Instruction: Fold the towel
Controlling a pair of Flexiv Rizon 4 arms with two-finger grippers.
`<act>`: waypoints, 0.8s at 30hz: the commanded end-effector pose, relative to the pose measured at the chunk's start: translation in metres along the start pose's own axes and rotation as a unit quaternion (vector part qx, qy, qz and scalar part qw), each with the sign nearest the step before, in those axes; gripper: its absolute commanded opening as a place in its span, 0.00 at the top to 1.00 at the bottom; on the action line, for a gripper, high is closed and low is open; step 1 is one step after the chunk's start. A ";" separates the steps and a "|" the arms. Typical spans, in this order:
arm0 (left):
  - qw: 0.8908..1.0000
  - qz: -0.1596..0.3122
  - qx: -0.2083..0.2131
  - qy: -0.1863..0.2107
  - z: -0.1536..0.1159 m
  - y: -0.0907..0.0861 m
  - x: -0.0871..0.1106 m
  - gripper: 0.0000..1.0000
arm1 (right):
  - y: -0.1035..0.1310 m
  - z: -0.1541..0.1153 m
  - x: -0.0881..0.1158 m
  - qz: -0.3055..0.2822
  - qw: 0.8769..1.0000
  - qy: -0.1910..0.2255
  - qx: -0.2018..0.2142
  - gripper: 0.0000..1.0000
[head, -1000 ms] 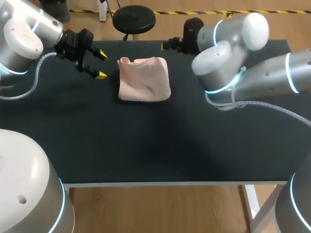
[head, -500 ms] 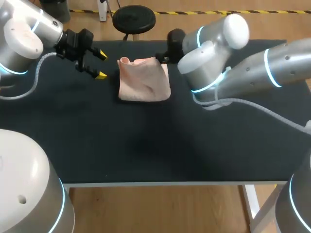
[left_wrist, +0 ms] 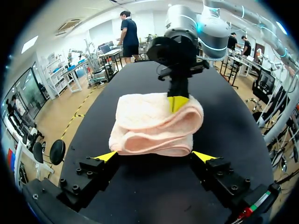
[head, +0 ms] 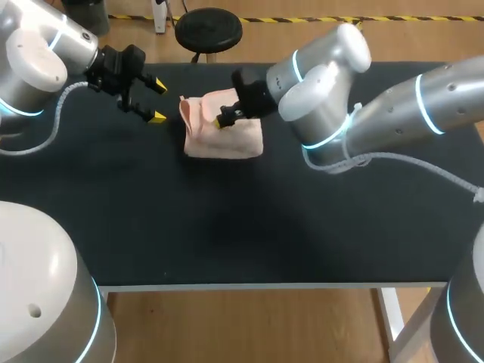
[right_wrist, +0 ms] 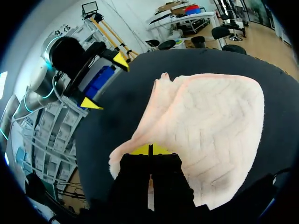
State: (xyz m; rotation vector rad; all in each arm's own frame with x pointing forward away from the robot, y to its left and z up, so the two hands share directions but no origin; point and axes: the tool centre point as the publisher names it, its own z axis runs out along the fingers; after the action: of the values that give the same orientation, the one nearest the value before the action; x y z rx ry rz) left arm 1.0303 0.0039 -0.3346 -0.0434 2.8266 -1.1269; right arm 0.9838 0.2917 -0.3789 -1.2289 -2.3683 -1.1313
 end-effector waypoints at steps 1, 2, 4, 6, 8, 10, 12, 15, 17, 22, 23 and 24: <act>1.000 0.001 0.001 -0.001 0.000 0.000 0.001 0.00 | -0.003 0.001 0.015 -0.009 0.999 0.001 0.044 1.00; 1.000 0.001 0.001 -0.001 0.000 0.000 0.001 0.00 | -0.004 0.003 0.015 -0.012 0.999 -0.001 0.045 1.00; 1.000 0.001 0.001 -0.001 0.000 0.000 0.001 0.00 | -0.003 0.007 0.012 -0.017 0.999 -0.015 0.042 1.00; 1.000 0.001 0.001 -0.001 0.000 0.000 0.001 0.00 | 0.002 0.007 0.006 -0.016 0.999 -0.032 0.031 1.00; 1.000 0.001 0.001 -0.001 0.000 0.000 0.001 0.00 | 0.006 0.005 0.001 -0.021 0.999 -0.044 0.023 1.00; 1.000 0.001 0.001 -0.001 0.000 0.000 0.001 0.00 | 0.009 0.004 -0.001 -0.016 0.999 -0.047 0.017 1.00; 1.000 0.001 0.001 -0.001 0.000 0.000 0.001 0.00 | 0.010 0.004 -0.001 -0.016 0.999 -0.047 0.015 0.60; 1.000 0.001 0.001 -0.001 0.000 0.000 0.001 0.00 | 0.015 -0.001 0.004 -0.016 0.999 -0.041 0.001 0.00; 1.000 0.001 0.001 -0.001 0.000 0.000 0.001 0.00 | 0.022 -0.011 0.004 -0.022 0.999 -0.042 -0.014 0.00; 1.000 0.001 0.001 -0.001 0.000 0.000 0.001 0.00 | 0.039 -0.040 -0.007 -0.065 0.994 -0.052 -0.072 0.00; 1.000 0.001 0.001 -0.001 0.000 0.000 0.001 0.00 | 0.041 -0.045 -0.010 -0.068 0.994 -0.056 -0.069 0.00; 1.000 0.001 0.001 -0.001 0.000 0.000 0.001 0.00 | 0.042 -0.049 -0.013 -0.077 0.992 -0.067 -0.077 0.00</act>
State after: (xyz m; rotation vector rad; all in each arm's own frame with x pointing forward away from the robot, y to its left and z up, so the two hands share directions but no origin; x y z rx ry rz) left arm 1.0303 0.0039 -0.3347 -0.0434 2.8265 -1.1270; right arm 1.0248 0.2826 -0.3372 -1.2399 -2.5618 -1.2648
